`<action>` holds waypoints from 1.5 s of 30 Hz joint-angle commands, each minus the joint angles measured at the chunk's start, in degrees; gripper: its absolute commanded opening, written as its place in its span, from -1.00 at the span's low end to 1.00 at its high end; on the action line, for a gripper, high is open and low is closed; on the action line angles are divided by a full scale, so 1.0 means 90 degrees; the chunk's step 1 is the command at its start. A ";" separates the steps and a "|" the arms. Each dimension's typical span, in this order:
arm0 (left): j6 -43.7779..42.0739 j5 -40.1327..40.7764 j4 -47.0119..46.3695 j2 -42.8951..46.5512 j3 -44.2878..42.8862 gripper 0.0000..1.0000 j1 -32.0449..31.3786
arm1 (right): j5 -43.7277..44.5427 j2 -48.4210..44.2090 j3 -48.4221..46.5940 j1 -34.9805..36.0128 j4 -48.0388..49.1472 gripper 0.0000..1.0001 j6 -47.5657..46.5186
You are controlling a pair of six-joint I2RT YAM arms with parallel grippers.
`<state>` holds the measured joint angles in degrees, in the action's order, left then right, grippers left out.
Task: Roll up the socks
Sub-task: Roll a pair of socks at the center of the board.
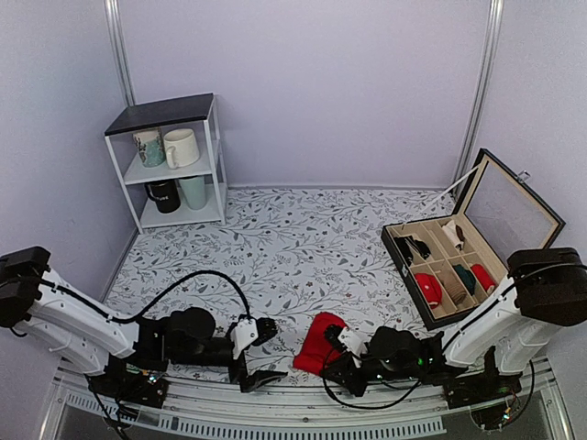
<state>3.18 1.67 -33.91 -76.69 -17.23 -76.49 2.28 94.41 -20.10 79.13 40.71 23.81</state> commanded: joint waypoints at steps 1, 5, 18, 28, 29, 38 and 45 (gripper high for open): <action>-0.0741 0.0333 -0.0660 -0.0009 -0.0116 0.99 0.0038 | -0.0487 0.0516 0.0427 -0.0061 -0.0312 -0.78 0.0914; -0.0644 0.0547 -0.0786 -0.0369 -0.0309 0.99 0.0102 | -0.0599 0.0698 0.0572 -0.0091 0.0048 -0.78 0.1346; -0.1228 -0.2418 -0.1484 -0.1760 -0.0754 0.32 0.0755 | -0.0717 0.0638 0.0782 -0.0141 0.0047 -0.77 0.1497; -0.1109 -0.3316 -0.1061 -0.2731 -0.1287 0.15 0.0901 | -0.0840 0.0632 0.0818 -0.0247 -0.0003 -0.77 0.1369; -0.1090 -0.3272 -0.1064 -0.2775 -0.1278 0.14 0.0901 | -0.0846 0.0617 0.0831 -0.0255 -0.0002 -0.77 0.1359; -0.0919 -0.2751 -0.0242 -0.3126 -0.1737 0.06 0.0901 | -0.0944 0.0613 0.0851 -0.0335 -0.0009 -0.77 0.1292; -0.0706 -0.2640 0.0130 -0.3317 -0.1915 -0.25 0.0906 | -0.1031 0.0612 0.0856 -0.0365 -0.0028 -0.77 0.1280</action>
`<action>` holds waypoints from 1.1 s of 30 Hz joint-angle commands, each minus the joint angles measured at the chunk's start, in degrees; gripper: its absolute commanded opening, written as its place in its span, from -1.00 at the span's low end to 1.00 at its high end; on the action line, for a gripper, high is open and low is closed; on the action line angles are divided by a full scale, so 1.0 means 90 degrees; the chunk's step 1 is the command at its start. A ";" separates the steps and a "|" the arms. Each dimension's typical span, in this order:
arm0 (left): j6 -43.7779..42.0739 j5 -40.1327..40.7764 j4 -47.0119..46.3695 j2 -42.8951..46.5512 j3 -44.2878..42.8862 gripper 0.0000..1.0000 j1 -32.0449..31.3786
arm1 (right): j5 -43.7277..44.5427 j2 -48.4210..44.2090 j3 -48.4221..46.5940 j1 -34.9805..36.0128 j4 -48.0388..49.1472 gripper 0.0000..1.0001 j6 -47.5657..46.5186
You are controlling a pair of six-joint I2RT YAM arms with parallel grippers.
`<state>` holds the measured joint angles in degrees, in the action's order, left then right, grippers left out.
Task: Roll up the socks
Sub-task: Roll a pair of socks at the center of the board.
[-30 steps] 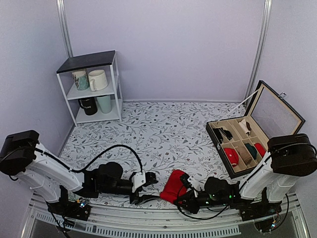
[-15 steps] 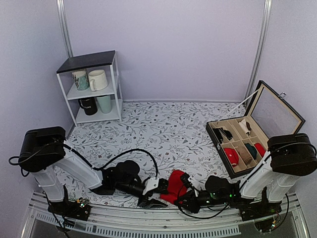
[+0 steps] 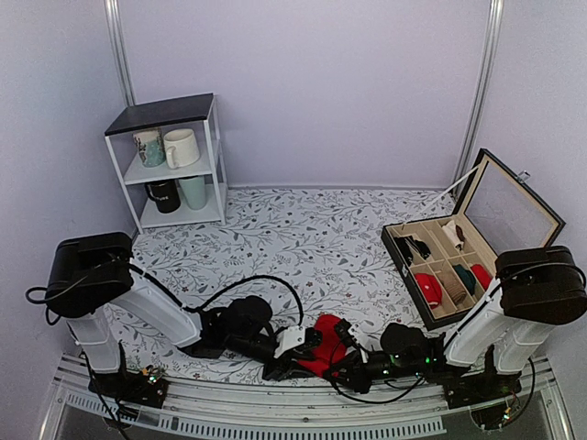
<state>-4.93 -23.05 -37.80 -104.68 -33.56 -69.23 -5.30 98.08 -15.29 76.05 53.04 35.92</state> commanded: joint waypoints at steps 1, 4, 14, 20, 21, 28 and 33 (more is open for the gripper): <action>0.0236 0.0116 0.0605 -0.0213 -0.0092 -0.28 0.0098 | -0.0194 0.0199 0.0322 -0.0022 -0.1413 -0.77 -0.0062; 0.0348 0.0198 0.0723 -0.0196 -0.0039 -0.60 0.0095 | -0.0209 0.0169 0.0340 -0.0025 -0.1445 -0.77 -0.0066; 0.0994 0.0196 0.1540 -0.0088 -0.0140 -1.00 0.0095 | -0.0295 -0.0260 0.0149 -0.0127 -0.1983 -0.65 -0.0249; 0.1771 0.0352 0.2808 -0.0048 -0.0446 -1.00 0.0086 | 0.0759 -0.1862 -0.0301 -0.0130 -0.3616 -0.21 -0.0880; 0.1858 0.0346 0.2974 -0.0043 -0.0479 -1.00 0.0085 | 0.0947 -0.2166 -0.0383 -0.0135 -0.3860 -0.15 -0.0972; 0.2098 0.0372 0.3496 0.0049 -0.0577 -1.00 0.0072 | 0.1247 -0.3372 -0.0412 -0.0335 -0.4636 0.00 -0.1201; 0.2122 0.0292 0.3866 -0.0166 -0.0911 -1.00 0.0068 | 0.0674 -0.3318 -0.0052 -0.0300 -0.3894 -0.04 -0.1723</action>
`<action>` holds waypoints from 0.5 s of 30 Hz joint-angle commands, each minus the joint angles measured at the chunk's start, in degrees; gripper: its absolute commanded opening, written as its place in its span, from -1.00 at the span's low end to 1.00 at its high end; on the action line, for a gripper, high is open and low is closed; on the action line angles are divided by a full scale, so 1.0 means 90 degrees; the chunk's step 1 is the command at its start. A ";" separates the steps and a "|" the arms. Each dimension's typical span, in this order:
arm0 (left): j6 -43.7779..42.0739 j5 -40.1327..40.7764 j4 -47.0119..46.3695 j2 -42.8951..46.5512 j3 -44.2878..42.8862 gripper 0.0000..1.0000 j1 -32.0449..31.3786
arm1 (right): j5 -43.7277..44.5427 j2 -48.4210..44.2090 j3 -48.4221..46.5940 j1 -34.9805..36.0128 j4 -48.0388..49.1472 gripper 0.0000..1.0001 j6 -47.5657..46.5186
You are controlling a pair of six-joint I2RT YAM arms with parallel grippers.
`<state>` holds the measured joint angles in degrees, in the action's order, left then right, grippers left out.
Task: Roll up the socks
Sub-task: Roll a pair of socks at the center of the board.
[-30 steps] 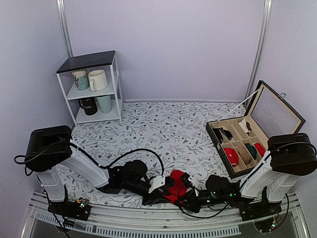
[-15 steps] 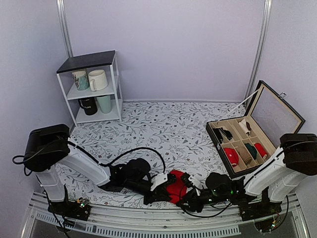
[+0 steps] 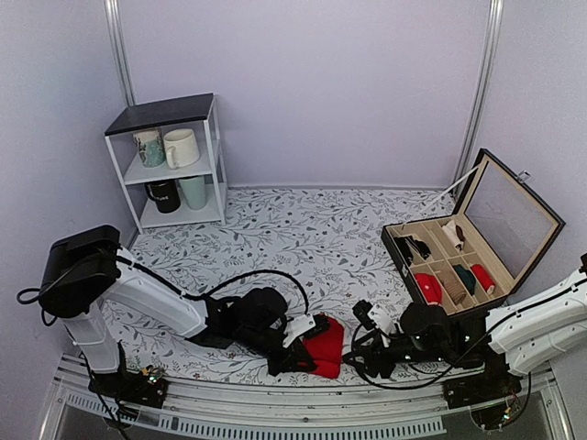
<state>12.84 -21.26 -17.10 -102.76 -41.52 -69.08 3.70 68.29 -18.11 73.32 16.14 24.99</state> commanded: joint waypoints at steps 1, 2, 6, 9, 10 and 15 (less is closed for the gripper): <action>0.0138 0.0087 0.1674 -0.0424 -0.0117 -1.00 0.0050 | -0.0306 0.0027 0.0339 0.0091 0.0477 -0.05 -0.0644; 0.0130 0.0086 0.1772 -0.0464 -0.0218 -1.00 0.0049 | -0.0179 0.0051 0.0421 0.0223 0.0793 -0.06 -0.0764; 0.0092 0.0105 0.2052 -0.0535 -0.0392 -1.00 0.0051 | 0.0349 0.0092 0.0569 0.0609 0.1580 -0.05 -0.1513; 0.0087 0.0097 0.2113 -0.0544 -0.0423 -1.00 0.0057 | 0.0380 0.0309 0.0457 0.0762 0.1782 -0.04 -0.1854; 0.0082 0.0091 0.2123 -0.0561 -0.0431 -1.00 0.0056 | 0.0384 0.0479 0.0380 0.0800 0.1782 -0.04 -0.1934; 0.0094 0.0051 0.2084 -0.0640 -0.0385 -1.00 0.0066 | 0.0712 0.1551 -0.0106 0.1107 0.1742 0.00 -0.2230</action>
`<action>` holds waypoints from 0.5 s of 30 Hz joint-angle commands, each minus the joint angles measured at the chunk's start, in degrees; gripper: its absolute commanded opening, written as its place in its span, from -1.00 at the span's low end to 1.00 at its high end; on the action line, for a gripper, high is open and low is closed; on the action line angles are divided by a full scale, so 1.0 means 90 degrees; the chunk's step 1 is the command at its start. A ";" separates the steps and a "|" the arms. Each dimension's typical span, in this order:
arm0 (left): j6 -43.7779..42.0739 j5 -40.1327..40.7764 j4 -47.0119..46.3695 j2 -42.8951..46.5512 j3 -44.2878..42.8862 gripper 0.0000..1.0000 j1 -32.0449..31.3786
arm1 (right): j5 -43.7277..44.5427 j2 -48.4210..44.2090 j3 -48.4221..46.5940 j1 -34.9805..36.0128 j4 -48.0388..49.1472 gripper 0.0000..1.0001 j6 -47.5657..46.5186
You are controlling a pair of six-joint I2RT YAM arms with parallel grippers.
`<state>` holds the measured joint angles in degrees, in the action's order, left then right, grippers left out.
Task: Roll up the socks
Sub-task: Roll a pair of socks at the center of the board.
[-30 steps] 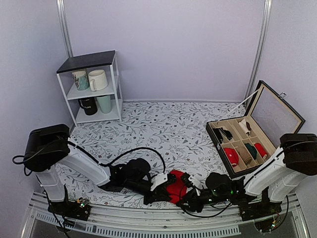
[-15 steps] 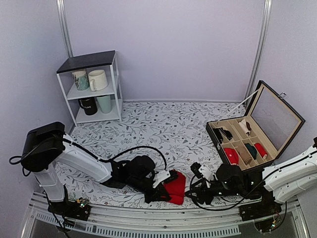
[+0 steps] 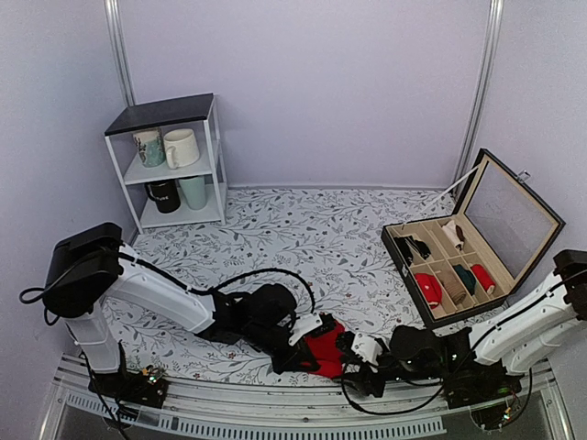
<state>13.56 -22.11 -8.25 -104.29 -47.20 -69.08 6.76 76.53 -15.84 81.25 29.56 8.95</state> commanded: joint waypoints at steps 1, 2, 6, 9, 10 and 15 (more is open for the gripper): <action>0.0030 0.0142 0.1070 -0.0480 0.0269 -1.00 0.0066 | 0.0462 0.0843 -0.0455 0.0287 0.0242 0.00 -0.0478; 0.0043 0.0126 0.1045 -0.0487 0.0294 -1.00 0.0060 | 0.0582 0.1020 -0.0560 0.0345 0.0246 0.01 -0.0489; 0.0055 0.0090 0.0995 -0.0501 0.0351 -1.00 0.0066 | 0.1058 0.1449 -0.0733 0.0501 0.0290 0.01 -0.0499; 0.0046 0.0065 0.0986 -0.0511 0.0361 -1.00 0.0063 | 0.1133 0.1597 -0.0736 0.0513 0.0326 0.00 -0.0447; 0.0046 0.0062 0.0977 -0.0512 0.0369 -1.00 0.0060 | 0.1121 0.1647 -0.0722 0.0521 0.0328 -0.05 -0.0401; 0.0031 -0.0067 0.0836 -0.0497 0.0414 -1.00 0.0058 | 0.1046 0.1930 -0.0706 0.0528 0.0278 -0.28 -0.0114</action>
<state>13.63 -23.31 -9.32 -104.62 -46.81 -68.82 15.88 90.67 -21.43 85.52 32.14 5.69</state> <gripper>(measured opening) 0.032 0.401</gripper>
